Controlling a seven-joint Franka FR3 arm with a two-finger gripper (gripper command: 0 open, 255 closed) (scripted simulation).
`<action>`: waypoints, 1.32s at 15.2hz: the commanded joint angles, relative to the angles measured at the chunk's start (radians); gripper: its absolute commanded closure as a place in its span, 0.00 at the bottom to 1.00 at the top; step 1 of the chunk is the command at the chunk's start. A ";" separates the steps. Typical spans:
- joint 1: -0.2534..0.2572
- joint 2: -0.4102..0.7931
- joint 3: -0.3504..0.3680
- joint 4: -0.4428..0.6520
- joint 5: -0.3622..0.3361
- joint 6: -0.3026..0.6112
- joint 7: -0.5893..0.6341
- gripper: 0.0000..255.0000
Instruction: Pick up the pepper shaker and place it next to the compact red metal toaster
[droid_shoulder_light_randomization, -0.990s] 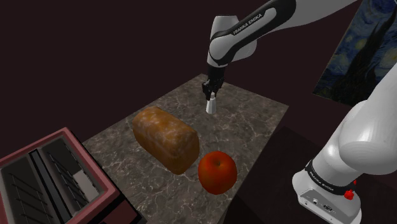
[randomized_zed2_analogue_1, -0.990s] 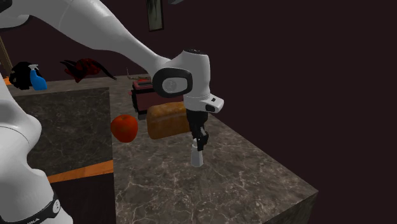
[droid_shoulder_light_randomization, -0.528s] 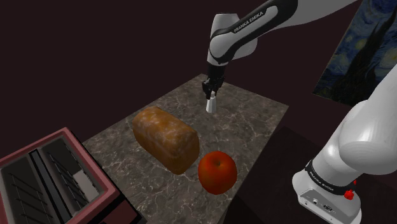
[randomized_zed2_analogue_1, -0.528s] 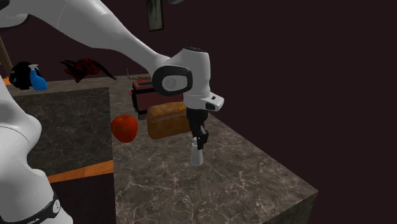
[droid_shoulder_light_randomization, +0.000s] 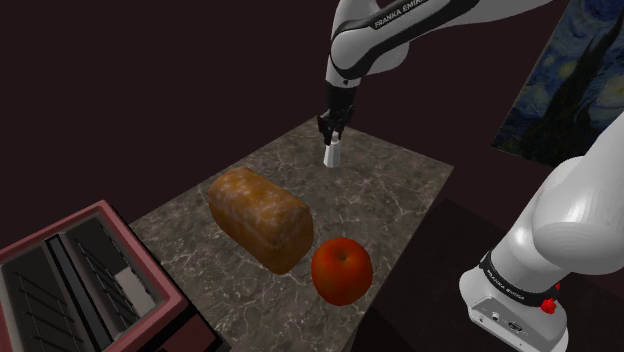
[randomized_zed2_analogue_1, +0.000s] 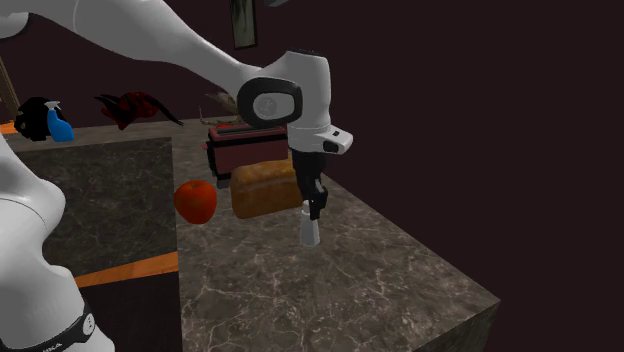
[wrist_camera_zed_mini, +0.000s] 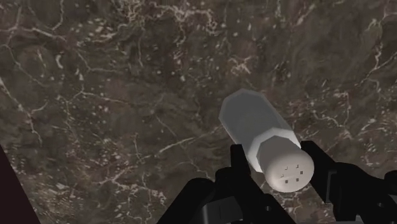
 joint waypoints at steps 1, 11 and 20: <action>-0.001 -0.011 -0.001 0.015 -0.002 -0.027 0.001 1.00; -0.003 -0.056 -0.002 0.104 -0.011 -0.160 0.015 1.00; -0.004 -0.078 -0.003 0.203 -0.017 -0.280 0.026 1.00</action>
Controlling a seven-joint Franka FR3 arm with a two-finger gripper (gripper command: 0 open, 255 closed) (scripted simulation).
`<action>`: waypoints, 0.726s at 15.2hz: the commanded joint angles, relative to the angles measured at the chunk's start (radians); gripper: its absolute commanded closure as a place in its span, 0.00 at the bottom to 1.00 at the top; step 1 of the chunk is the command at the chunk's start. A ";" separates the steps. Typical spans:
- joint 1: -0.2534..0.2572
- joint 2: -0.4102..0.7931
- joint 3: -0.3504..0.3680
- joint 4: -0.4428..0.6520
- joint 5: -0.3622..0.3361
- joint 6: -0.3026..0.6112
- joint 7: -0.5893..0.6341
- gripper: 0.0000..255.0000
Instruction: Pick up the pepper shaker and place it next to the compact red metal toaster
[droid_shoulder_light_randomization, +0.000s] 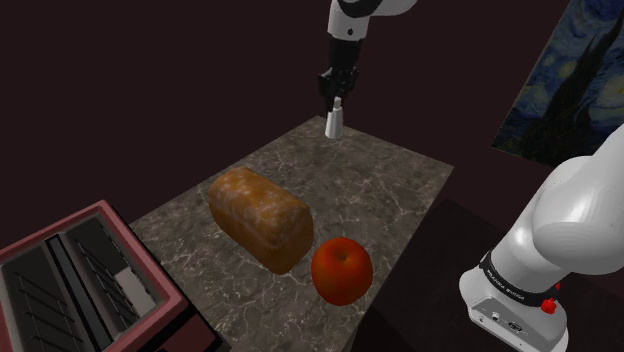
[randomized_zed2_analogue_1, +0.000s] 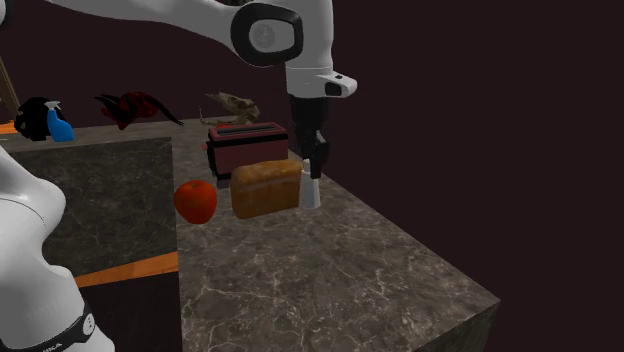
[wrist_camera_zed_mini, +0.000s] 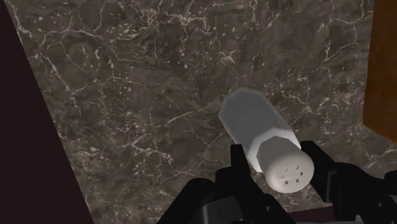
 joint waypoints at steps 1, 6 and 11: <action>0.000 -0.005 0.001 0.023 -0.001 -0.028 0.004 1.00; 0.000 -0.009 0.000 0.086 -0.003 -0.095 0.010 1.00; 0.000 -0.007 -0.001 0.155 -0.005 -0.162 0.015 1.00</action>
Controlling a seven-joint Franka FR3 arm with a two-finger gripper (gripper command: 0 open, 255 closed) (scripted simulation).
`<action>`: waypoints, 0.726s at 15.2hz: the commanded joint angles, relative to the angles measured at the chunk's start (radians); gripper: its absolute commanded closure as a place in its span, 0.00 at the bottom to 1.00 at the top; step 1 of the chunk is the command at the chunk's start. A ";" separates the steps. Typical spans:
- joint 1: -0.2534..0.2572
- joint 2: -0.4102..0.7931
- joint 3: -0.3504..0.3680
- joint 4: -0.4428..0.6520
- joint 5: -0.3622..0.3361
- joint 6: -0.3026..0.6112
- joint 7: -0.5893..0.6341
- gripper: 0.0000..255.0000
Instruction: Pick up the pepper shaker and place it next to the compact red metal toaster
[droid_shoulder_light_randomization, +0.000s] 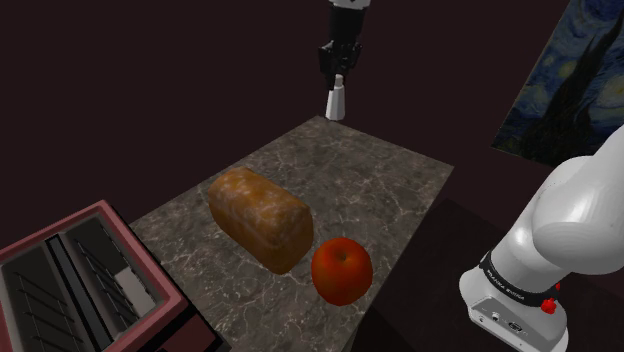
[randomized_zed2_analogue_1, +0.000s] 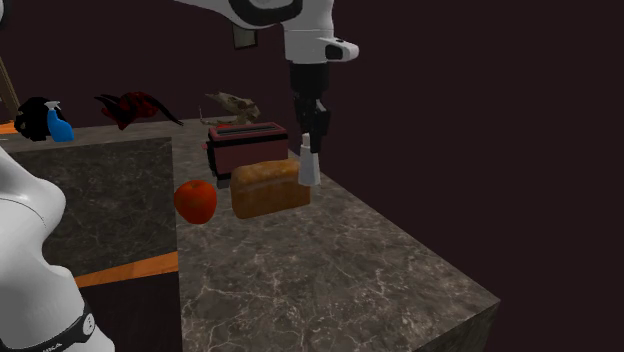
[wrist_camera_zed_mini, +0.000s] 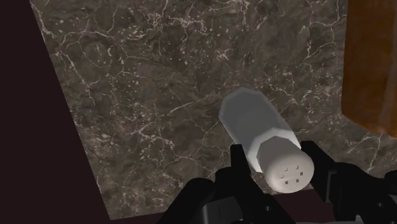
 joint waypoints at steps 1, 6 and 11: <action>0.000 0.001 0.000 0.029 -0.001 -0.028 0.003 1.00; 0.000 0.009 -0.001 0.105 -0.002 -0.096 0.008 1.00; -0.001 0.024 -0.002 0.189 -0.002 -0.165 0.013 1.00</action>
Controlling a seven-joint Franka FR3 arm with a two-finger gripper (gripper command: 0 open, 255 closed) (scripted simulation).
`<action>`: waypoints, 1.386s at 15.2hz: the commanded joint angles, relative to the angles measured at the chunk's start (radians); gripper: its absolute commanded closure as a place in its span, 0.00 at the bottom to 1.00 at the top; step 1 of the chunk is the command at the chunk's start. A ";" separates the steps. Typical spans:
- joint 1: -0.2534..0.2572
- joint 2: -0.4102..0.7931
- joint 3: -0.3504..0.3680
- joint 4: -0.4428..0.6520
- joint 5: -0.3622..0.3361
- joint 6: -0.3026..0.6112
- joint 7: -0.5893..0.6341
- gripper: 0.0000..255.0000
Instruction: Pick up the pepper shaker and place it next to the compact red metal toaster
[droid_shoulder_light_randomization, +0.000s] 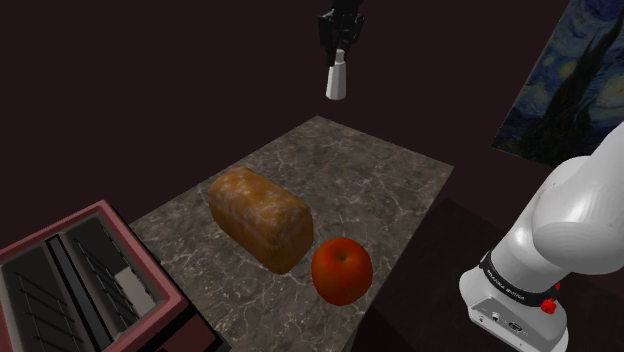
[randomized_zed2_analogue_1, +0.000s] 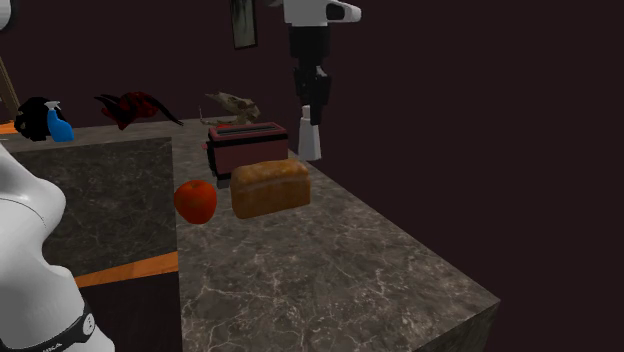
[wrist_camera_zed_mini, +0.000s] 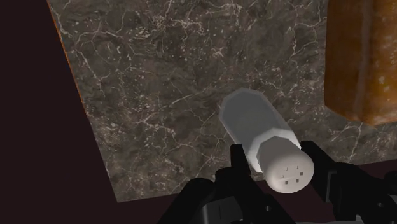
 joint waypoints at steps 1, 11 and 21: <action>-0.001 0.002 -0.001 0.023 0.000 -0.022 0.000 1.00; 0.088 -0.161 0.134 -0.148 0.022 0.007 0.218 1.00; 0.172 -0.228 0.294 -0.199 0.066 0.019 0.450 1.00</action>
